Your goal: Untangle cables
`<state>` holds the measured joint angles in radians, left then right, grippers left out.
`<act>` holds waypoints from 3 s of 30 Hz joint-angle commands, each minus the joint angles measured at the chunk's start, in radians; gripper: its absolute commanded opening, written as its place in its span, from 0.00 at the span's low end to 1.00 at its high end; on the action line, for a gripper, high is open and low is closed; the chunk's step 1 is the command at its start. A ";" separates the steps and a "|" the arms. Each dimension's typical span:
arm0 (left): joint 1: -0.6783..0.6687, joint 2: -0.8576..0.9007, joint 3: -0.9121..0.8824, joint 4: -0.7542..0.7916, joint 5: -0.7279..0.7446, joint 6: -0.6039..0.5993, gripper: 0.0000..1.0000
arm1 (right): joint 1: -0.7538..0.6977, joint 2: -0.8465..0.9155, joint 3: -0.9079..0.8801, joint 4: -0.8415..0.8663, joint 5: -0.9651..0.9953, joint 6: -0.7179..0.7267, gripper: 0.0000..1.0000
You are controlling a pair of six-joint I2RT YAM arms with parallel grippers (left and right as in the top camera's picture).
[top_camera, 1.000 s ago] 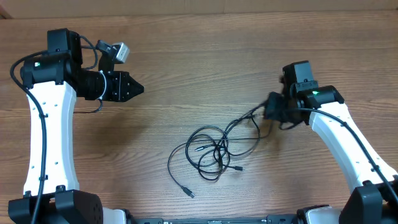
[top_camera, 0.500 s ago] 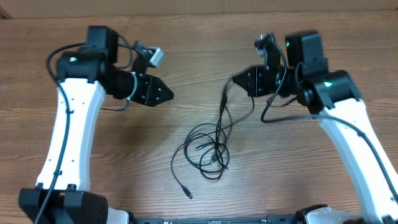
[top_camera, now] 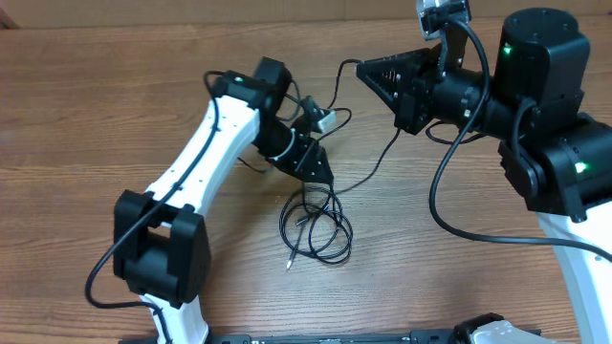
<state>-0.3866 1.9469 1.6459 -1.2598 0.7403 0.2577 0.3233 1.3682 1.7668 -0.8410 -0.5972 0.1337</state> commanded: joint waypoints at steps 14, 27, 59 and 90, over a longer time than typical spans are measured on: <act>0.003 0.011 0.006 0.006 -0.344 -0.190 0.35 | -0.021 0.005 0.014 -0.205 0.641 0.164 0.04; 0.098 -0.030 0.005 -0.053 -0.400 -0.373 0.45 | -0.389 0.040 0.013 -0.444 0.693 0.439 0.04; -0.009 -0.023 -0.367 0.396 -0.463 -0.603 0.50 | -0.388 0.095 0.013 -0.640 0.541 0.254 0.65; 0.075 -0.102 0.301 -0.008 -0.594 -0.548 0.04 | -0.364 0.122 -0.012 -0.653 0.437 0.160 0.62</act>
<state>-0.3416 1.9278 1.7256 -1.2011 0.2039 -0.3344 -0.0597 1.4734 1.7660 -1.5021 -0.1043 0.3481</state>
